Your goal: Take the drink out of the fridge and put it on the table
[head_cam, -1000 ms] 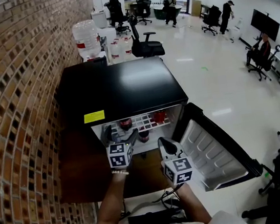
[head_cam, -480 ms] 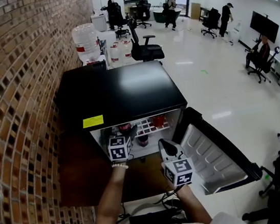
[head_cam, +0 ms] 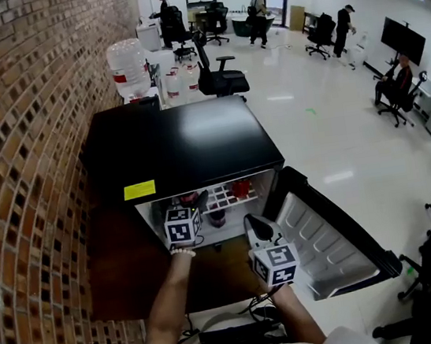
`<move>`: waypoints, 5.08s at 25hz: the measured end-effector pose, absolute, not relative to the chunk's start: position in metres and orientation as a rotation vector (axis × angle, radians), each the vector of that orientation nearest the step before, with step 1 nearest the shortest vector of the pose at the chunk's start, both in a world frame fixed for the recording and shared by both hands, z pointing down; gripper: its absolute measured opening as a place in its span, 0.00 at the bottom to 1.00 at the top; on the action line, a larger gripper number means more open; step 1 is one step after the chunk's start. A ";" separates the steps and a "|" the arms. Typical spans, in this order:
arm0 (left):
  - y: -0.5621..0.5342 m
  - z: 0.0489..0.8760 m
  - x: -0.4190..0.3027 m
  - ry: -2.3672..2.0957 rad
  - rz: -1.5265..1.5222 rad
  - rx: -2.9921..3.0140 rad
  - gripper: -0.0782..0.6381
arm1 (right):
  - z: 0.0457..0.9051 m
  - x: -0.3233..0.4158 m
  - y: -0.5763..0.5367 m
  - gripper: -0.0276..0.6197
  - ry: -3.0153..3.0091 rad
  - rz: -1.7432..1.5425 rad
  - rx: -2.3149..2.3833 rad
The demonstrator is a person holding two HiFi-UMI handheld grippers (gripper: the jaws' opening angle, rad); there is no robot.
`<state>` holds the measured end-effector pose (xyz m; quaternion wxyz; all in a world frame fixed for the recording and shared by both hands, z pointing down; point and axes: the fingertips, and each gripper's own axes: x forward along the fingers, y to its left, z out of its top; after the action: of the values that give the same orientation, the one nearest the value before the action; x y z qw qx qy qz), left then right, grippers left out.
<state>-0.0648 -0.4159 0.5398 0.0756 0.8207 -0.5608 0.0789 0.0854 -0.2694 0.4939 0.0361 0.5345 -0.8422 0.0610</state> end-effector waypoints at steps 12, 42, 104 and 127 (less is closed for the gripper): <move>-0.416 0.538 -0.063 -1.650 0.242 2.481 0.58 | 0.493 0.085 -0.272 0.07 -2.587 0.186 1.650; -0.396 0.533 -0.069 -1.703 0.245 2.457 0.53 | 0.485 0.093 -0.263 0.06 -2.594 0.182 1.685; -0.232 0.644 -0.159 -1.787 0.283 2.244 0.53 | 0.509 0.054 -0.239 0.06 -2.611 0.221 1.577; -0.221 0.715 -0.208 -1.846 0.318 2.049 0.53 | 0.504 0.057 -0.247 0.07 -2.602 0.206 1.597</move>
<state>-0.2084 -0.2205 0.7149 0.1818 0.7258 -0.6538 0.1127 0.0574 -0.2467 0.5038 0.0409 0.5215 -0.8496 0.0674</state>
